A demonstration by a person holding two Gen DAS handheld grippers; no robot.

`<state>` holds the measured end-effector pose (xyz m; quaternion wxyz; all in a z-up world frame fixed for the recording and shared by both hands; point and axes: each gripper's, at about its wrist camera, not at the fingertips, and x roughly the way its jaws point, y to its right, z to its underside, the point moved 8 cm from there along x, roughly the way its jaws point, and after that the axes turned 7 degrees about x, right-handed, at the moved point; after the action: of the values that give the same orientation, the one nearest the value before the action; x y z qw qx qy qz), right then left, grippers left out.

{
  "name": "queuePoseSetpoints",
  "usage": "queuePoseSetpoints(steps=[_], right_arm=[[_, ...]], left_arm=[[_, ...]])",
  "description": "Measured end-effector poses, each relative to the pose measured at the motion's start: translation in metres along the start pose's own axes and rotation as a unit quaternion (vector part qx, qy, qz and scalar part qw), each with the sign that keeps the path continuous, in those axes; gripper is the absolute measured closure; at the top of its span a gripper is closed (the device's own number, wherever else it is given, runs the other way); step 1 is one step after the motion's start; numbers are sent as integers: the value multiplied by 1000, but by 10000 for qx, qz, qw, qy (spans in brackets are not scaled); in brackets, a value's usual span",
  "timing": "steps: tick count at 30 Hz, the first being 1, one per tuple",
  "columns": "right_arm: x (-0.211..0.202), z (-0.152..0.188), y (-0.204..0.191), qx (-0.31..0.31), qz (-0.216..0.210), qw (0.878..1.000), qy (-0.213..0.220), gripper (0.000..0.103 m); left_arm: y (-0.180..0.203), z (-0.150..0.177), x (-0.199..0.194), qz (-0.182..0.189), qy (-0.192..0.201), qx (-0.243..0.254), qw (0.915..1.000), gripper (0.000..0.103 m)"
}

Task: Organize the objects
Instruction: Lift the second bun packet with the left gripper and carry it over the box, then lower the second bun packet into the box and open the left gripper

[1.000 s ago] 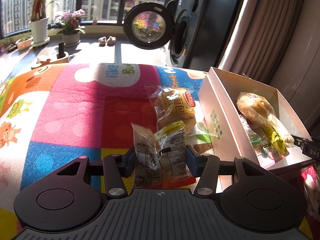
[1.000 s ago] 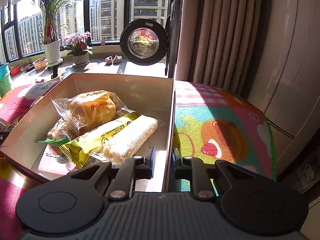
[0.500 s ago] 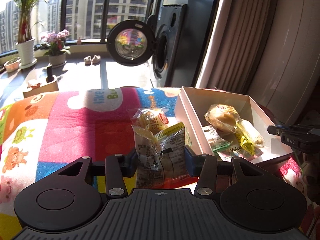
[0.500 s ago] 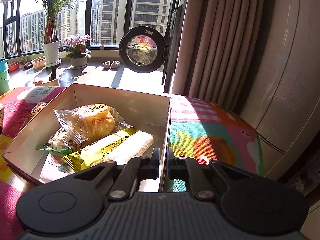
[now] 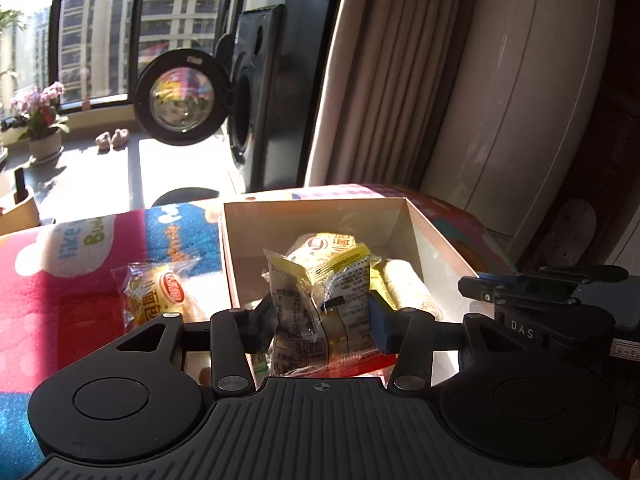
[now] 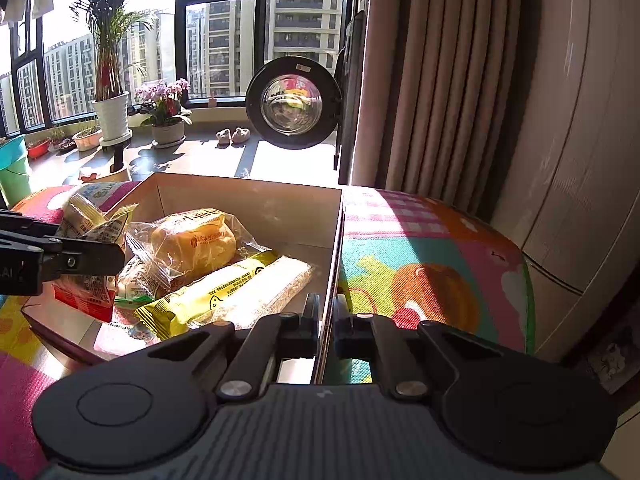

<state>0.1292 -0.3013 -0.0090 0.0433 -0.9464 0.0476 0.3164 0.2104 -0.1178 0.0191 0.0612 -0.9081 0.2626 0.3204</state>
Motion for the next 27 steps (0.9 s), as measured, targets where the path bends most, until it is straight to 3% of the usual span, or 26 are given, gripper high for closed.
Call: queuePoseSetpoints(steps=[2, 7, 11, 15, 22, 25, 27], right_arm=[[0, 0, 0, -20, -7, 10000, 4, 96], [2, -2, -3, -64, 53, 10000, 0, 95], [4, -1, -3, -57, 72, 10000, 7, 92], [4, -1, -4, -78, 87, 9999, 1, 92], [2, 0, -6, -95, 126, 9999, 1, 91], [0, 1, -7, -84, 96, 9999, -9, 91], [-2, 3, -6, -93, 83, 9999, -4, 91]], left_arm=[[5, 9, 15, -131, -225, 240, 9994, 52], [17, 19, 21, -240, -325, 1080, 9933, 50], [6, 18, 9, -28, -184, 590, 9981, 50], [1, 14, -1, 121, -98, 425, 9990, 51], [28, 21, -5, 590, -282, 887, 9939, 51], [23, 13, -17, 639, -29, 691, 9956, 51], [5, 0, -29, 499, 331, 249, 9979, 51]])
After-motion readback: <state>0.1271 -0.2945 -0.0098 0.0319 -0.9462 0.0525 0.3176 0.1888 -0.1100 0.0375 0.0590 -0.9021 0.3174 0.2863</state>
